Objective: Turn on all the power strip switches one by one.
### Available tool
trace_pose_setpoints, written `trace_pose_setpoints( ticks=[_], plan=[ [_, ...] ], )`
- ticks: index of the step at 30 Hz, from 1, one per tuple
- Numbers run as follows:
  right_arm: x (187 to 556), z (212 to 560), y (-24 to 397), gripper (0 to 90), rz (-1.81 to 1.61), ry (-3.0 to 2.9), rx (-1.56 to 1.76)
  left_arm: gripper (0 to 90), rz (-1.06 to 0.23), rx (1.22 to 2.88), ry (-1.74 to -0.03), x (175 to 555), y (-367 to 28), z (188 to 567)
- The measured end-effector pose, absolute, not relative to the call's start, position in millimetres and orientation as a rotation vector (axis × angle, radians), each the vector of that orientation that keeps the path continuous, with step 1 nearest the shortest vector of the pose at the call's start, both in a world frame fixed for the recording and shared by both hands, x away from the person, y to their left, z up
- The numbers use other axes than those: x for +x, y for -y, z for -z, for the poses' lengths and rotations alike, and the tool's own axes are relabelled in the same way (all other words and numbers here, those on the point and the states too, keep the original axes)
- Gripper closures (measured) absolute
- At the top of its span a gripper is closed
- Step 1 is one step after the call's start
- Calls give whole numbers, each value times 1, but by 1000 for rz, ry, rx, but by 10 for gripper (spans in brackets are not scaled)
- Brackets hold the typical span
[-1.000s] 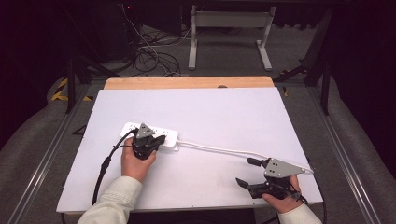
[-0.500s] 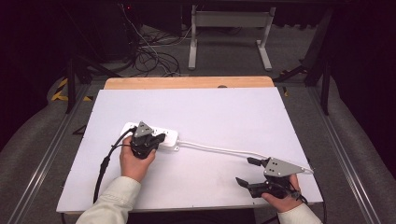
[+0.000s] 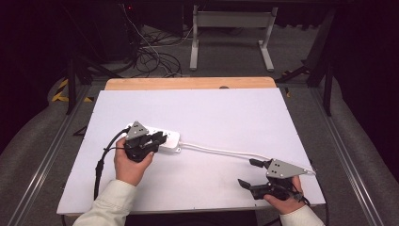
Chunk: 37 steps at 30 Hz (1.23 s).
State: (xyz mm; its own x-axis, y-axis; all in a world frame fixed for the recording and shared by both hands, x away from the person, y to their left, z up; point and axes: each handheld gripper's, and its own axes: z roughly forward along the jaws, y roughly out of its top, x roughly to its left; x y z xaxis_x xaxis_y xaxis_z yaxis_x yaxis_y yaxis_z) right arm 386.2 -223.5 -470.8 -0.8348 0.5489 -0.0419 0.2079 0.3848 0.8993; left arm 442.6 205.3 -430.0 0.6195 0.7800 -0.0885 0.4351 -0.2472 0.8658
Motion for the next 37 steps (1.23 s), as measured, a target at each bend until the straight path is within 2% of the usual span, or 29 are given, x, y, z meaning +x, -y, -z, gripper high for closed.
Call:
trace_pose_setpoints(
  ticks=[1,2,4,7,11,14,15,18,23,24,28,31,37],
  plan=[
    [386,471,224,199,-1431,-2316,660,703,-449,1874,-962,440,-206,428],
    [386,471,224,199,-1434,-2312,662,631,-453,1869,-949,436,-207,426],
    [386,471,224,199,-1436,-2311,667,574,-452,1856,-925,430,-208,421],
    [386,471,225,198,-1438,-2307,666,552,-428,1829,-876,422,-212,418],
    [386,470,225,197,-1437,-2303,668,472,-402,1821,-859,412,-219,417],
    [386,470,225,197,-1439,-2301,669,436,-441,1835,-832,402,-225,418],
    [386,470,225,196,-1437,-2302,670,396,-459,1836,-825,400,-227,419],
    [386,471,225,196,-1434,-2304,672,375,-459,1844,-806,393,-233,424],
    [387,470,226,196,-1433,-2302,674,289,-457,1843,-785,380,-246,442],
    [387,471,226,196,-1429,-2303,674,247,-453,1833,-798,378,-248,445],
    [386,471,225,196,-1430,-2303,673,236,-548,1828,-842,367,-258,460],
    [386,471,226,196,-1427,-2303,675,249,-522,1826,-860,359,-265,468],
    [387,471,226,193,-1426,-2306,670,205,-470,1796,-837,351,-274,474]
  ],
)
